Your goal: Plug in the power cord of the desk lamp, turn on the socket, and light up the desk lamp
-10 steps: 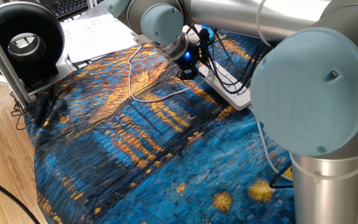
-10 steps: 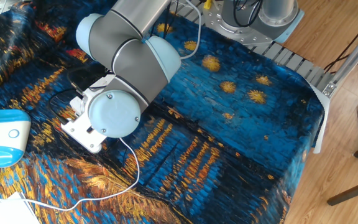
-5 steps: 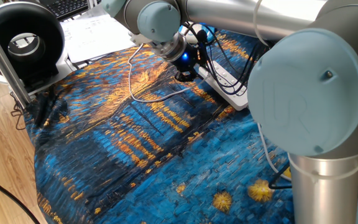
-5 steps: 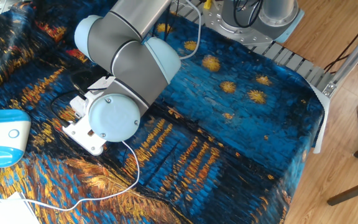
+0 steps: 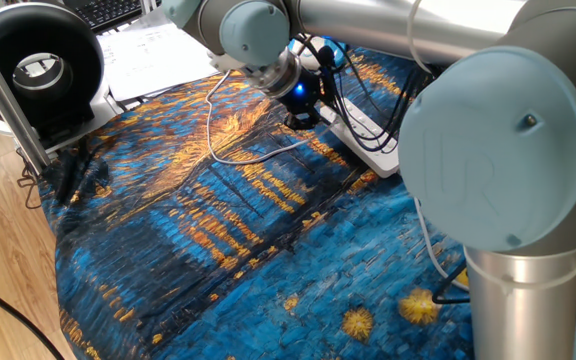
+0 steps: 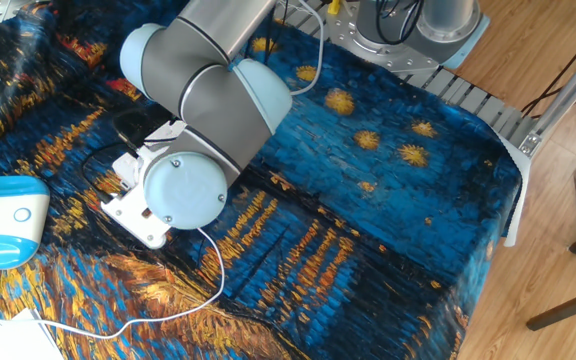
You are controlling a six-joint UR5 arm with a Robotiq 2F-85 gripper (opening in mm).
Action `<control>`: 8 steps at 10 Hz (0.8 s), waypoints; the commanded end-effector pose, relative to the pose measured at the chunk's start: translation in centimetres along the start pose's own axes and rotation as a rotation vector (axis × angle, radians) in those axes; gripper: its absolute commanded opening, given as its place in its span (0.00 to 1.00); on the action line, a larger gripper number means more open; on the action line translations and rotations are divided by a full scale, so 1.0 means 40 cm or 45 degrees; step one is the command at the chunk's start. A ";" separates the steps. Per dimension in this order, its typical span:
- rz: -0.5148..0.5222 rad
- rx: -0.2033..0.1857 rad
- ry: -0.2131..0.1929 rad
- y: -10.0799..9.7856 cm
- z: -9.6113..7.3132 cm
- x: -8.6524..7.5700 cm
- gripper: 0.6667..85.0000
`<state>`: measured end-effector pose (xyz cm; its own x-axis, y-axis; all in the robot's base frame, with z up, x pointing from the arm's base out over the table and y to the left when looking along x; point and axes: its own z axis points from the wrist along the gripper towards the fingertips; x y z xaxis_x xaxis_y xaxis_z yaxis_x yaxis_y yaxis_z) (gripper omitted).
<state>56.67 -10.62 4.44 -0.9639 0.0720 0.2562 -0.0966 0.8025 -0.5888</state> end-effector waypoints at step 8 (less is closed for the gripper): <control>0.007 0.017 0.005 -0.022 0.002 0.007 0.30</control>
<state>55.77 -11.91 4.57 -0.9592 0.0898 0.2679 -0.0939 0.7930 -0.6019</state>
